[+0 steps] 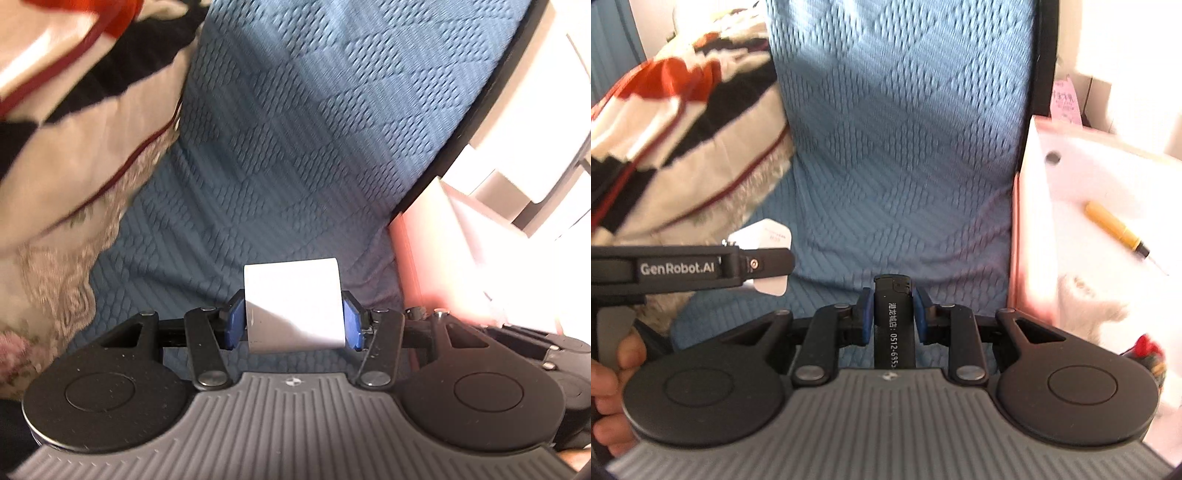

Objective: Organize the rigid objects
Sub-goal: 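Carry the white charger over the pink box with the left gripper while the right gripper carries the black stick, then open the right gripper to drop the black stick into the box while the left gripper lowers the charger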

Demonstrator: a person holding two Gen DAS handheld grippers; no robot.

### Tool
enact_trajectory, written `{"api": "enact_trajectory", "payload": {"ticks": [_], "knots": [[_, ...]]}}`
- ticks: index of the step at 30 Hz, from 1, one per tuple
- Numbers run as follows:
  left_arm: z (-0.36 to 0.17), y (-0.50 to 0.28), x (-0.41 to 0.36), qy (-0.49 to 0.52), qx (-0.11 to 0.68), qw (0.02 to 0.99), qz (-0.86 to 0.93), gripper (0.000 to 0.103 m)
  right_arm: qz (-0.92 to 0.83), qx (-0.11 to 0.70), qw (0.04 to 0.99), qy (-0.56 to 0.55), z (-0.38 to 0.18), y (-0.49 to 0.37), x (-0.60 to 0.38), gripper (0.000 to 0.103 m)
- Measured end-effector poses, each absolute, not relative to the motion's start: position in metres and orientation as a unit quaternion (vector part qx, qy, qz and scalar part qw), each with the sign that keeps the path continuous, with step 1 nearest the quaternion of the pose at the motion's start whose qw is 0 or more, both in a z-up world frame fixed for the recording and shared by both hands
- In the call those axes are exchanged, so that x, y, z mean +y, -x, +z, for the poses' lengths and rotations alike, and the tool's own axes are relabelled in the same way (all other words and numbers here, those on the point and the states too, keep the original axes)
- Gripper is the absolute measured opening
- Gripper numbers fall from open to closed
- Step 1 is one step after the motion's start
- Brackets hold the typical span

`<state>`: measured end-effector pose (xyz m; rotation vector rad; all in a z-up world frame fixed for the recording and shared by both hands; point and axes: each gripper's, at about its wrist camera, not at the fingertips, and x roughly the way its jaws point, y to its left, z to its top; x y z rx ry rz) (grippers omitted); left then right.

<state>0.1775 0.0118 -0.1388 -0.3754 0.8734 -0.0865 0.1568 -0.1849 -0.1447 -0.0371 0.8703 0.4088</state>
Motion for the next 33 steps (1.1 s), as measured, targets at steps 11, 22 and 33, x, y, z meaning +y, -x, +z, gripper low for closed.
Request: {"api": "enact_trajectory", "payload": {"ticks": [11,22,33], "knots": [[-0.084,-0.183,-0.018,0.174,0.383,0.904,-0.074,0.058,0.195,0.364,0.911,0.002,-0.081,-0.16,-0.222,0.026],[-0.047,-0.195,-0.073,0.166,0.355,0.912,-0.12,0.058,0.158,0.329,0.931,0.006,-0.043,-0.159,-0.277,0.026],[-0.036,-0.198,-0.144,0.146,0.352,0.91,-0.165,0.058,0.114,0.322,0.94,0.002,-0.039,-0.152,-0.34,0.026]]}}
